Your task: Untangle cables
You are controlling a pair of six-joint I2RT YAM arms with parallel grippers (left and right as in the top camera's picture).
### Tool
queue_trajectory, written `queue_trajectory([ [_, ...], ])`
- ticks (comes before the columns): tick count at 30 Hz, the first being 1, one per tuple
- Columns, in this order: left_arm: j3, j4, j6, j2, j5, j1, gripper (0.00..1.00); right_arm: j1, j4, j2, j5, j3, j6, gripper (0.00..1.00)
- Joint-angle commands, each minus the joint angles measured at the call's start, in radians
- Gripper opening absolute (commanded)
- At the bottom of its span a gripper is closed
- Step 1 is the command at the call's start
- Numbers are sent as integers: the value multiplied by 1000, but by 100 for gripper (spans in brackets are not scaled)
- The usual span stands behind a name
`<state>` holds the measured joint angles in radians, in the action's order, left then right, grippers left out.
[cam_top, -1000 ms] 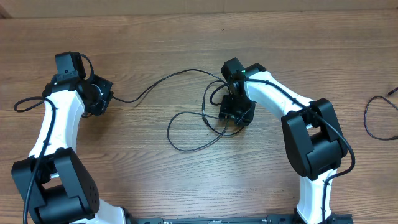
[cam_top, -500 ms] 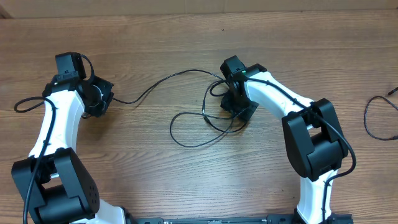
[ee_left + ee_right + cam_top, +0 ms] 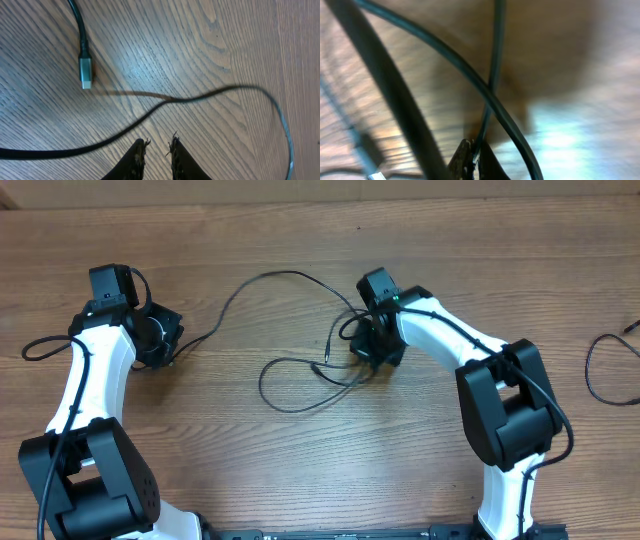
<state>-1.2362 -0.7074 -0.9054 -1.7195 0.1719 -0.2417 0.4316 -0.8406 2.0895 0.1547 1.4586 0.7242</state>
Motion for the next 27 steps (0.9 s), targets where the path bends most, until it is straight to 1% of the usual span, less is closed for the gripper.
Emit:
queue_trajectory([
  [1, -8, 0, 20, -10, -26, 7, 20, 3, 2, -51, 202, 163, -349, 4],
  [4, -8, -2, 19, -10, -26, 7, 21, 3, 2, -123, 270, 231, -461, 4],
  [6, -8, -3, 19, -10, -26, 7, 22, 0, 2, -182, 277, 256, -525, 4],
  [10, -8, -3, 19, -10, -26, 7, 23, -27, 2, -276, 297, 263, -581, 4],
  [14, -8, -3, 20, -10, -26, 7, 24, -92, 14, -356, 460, 263, -654, 4],
  [16, -8, -3, 19, -10, -26, 7, 24, -134, 18, -382, 518, 263, -655, 4],
  [18, -8, -3, 19, -10, -26, 7, 24, -178, 11, -394, 501, 263, -655, 4],
  [22, -8, -12, 19, -10, -26, 7, 25, -307, 10, -395, 330, 263, -642, 4],
  [24, -8, -23, 20, -10, -26, 7, 25, -365, -1, -395, 343, 263, -644, 4],
  [27, -8, -26, 19, -10, -26, 7, 25, -394, -96, -392, 343, 263, -674, 4],
])
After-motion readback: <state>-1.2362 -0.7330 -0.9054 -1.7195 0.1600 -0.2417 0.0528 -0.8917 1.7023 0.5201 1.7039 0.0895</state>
